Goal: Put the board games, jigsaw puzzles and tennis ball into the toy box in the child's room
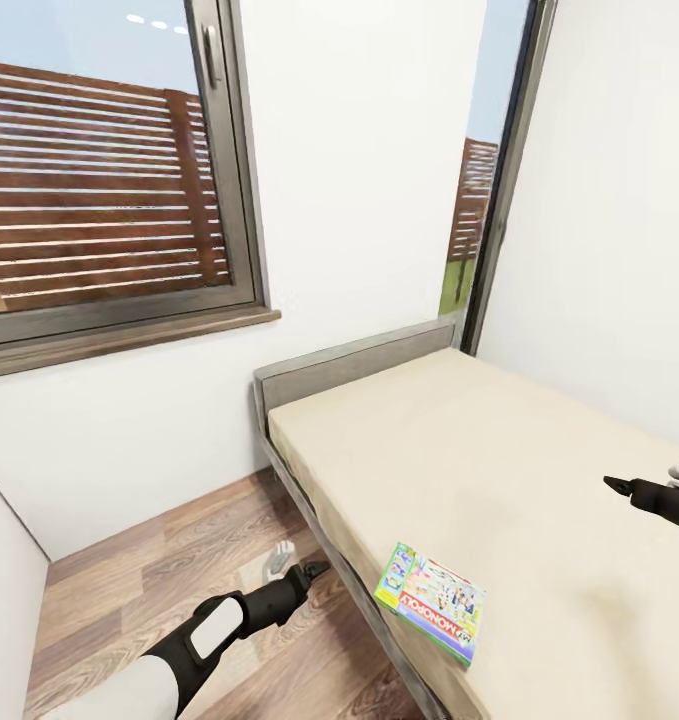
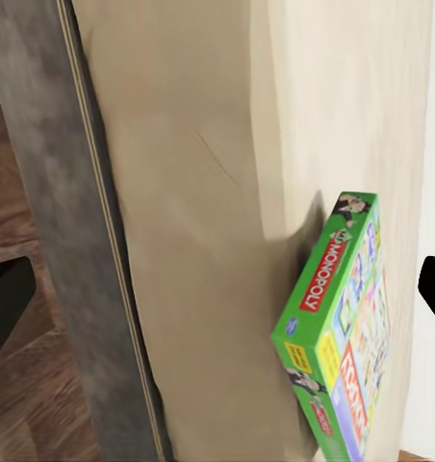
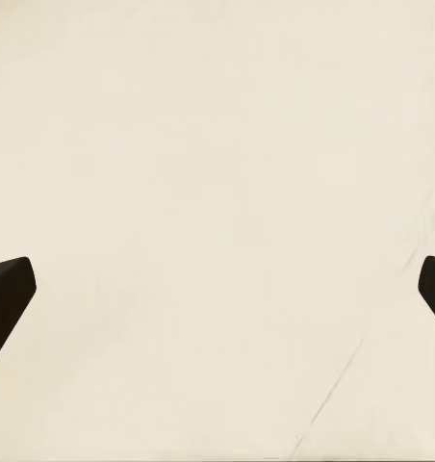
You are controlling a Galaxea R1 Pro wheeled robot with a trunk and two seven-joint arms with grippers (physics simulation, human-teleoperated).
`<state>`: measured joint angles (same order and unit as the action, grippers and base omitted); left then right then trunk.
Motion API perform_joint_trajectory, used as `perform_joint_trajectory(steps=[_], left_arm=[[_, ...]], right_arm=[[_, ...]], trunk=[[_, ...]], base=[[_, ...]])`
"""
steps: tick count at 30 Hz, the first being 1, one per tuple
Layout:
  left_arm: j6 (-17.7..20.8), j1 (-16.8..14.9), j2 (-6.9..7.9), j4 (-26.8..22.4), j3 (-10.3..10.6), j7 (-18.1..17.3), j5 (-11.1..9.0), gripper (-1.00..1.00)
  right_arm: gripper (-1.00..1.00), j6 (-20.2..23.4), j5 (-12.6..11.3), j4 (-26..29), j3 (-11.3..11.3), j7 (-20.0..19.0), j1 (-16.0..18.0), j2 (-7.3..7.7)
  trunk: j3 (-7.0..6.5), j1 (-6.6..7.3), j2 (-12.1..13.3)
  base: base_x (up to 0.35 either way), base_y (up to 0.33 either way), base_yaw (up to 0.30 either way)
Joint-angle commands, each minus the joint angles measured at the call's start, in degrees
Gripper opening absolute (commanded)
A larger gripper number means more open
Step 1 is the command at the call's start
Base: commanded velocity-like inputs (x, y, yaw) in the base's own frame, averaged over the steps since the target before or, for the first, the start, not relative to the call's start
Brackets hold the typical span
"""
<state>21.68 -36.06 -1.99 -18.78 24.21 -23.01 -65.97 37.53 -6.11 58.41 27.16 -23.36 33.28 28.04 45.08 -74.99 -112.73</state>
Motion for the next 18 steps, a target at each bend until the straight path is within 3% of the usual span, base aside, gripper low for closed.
perform_joint_trajectory(steps=[1,18], left_arm=[[0.2,-0.1,0.02,0.0,0.2,-0.1,-0.4,1.00],[0.1,-0.1,-0.02,0.1,0.3,-0.1,-0.5,1.00]], right_arm=[[1.00,0.4,-0.6,0.0,0.1,0.1,0.0,0.00],[1.00,0.4,-0.5,0.0,0.1,0.1,0.0,0.00]], trunk=[[0.05,0.01,0.0],[0.05,0.01,0.0]], base=[[0.000,0.000,-0.224],[0.000,0.000,-0.246]])
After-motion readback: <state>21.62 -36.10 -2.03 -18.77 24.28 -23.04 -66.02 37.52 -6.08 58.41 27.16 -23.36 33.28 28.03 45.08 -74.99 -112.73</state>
